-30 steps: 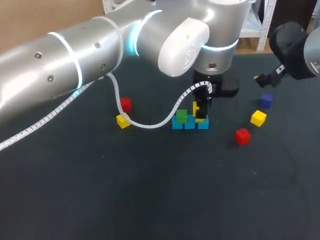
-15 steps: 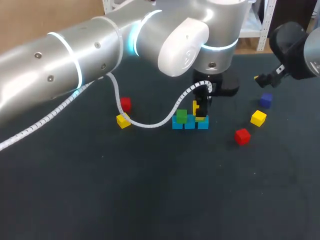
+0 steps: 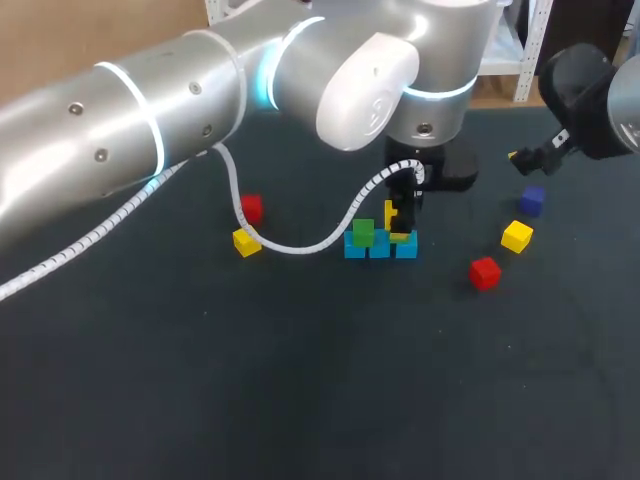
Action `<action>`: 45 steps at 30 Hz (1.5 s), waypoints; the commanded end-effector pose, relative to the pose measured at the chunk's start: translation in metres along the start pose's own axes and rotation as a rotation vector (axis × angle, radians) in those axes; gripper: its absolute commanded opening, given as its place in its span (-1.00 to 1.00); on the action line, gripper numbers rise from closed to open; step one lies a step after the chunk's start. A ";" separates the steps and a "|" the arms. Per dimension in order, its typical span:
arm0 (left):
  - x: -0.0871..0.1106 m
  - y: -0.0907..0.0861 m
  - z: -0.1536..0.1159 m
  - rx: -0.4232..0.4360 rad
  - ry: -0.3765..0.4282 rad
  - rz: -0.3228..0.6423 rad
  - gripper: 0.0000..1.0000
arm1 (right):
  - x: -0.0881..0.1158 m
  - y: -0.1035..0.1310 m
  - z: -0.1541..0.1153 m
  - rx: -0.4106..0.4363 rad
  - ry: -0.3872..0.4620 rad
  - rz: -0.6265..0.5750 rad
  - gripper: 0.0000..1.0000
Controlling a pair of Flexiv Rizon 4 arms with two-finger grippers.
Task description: Place the blue cubes, place green cubes on the blue cubes, place the yellow cubes on the green cubes, then place the red cubes on the yellow cubes, and place purple cube on the red cubes.
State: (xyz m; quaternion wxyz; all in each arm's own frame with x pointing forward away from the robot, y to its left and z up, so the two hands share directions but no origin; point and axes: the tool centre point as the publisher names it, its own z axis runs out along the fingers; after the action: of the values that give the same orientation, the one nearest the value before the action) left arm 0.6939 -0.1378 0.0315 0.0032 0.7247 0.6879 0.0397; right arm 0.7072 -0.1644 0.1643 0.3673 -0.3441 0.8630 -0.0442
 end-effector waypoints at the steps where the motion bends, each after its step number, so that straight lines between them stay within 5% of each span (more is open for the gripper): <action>1: 0.000 0.001 0.001 0.003 0.008 0.002 -1.00 | 0.002 0.001 0.000 0.008 -0.010 0.002 1.00; 11: 0.002 0.001 0.004 0.006 0.017 0.002 -1.00 | 0.002 0.001 0.000 0.008 -0.010 0.002 1.00; 12: 0.002 0.001 0.004 0.006 0.017 0.002 -0.80 | 0.002 0.001 0.000 0.008 -0.010 0.002 1.00; 16: 0.002 0.000 0.004 0.006 0.017 0.005 1.00 | 0.002 0.001 0.000 0.008 -0.010 0.002 1.00; 45: 0.018 0.010 -0.028 -0.008 -0.054 -0.059 1.00 | 0.002 0.001 0.000 0.008 -0.010 0.002 1.00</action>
State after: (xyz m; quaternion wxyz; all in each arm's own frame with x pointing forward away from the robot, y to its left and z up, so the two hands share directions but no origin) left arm 0.7045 -0.1232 0.0617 0.0231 0.7044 0.7090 0.0229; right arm 0.7072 -0.1644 0.1643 0.3673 -0.3441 0.8630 -0.0442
